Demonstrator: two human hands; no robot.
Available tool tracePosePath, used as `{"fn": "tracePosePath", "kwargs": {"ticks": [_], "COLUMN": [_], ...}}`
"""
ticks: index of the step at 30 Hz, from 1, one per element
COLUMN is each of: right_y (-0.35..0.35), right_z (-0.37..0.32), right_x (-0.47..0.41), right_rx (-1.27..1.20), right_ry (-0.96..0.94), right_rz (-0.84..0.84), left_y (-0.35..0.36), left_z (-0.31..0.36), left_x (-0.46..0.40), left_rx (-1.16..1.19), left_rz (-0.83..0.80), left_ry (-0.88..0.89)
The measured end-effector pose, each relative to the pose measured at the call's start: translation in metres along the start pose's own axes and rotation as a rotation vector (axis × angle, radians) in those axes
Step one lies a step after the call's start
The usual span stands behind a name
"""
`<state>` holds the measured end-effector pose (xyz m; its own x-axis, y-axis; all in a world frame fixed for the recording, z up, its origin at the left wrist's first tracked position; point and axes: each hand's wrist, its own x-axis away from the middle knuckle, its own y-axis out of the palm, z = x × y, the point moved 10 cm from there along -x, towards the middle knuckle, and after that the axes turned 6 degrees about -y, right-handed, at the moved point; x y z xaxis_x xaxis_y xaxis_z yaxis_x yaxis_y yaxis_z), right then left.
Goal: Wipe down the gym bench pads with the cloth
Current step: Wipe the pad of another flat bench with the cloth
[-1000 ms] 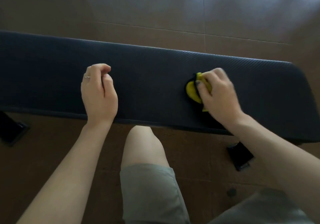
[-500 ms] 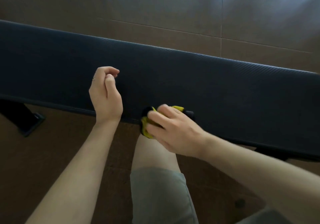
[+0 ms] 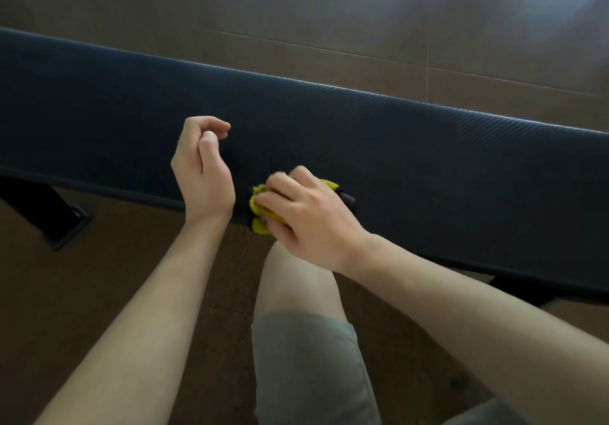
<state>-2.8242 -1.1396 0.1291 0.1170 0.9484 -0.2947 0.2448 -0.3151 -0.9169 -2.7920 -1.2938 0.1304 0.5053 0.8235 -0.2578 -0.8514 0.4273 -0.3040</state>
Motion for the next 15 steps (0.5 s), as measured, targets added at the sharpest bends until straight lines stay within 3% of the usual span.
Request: {"fn": "tracePosePath", "kwargs": {"ticks": [4,10,15], "right_y": [-0.010,-0.009,-0.010], "right_z": [-0.005,0.019,-0.002], "right_x": [0.042,-0.003,0.031], "right_rx": [0.051,0.008,-0.077], "right_ry": [-0.214,0.094,-0.122], "right_rz": [-0.108,0.069,-0.129], "left_y": [0.002,0.006,0.009], "left_z": [0.005,0.003,0.003], "left_x": [0.004,0.000,0.001], "left_rx": [-0.055,-0.100,-0.162], "left_rz": [-0.060,-0.063,-0.090], "left_ry": [0.021,0.059,0.101]}}
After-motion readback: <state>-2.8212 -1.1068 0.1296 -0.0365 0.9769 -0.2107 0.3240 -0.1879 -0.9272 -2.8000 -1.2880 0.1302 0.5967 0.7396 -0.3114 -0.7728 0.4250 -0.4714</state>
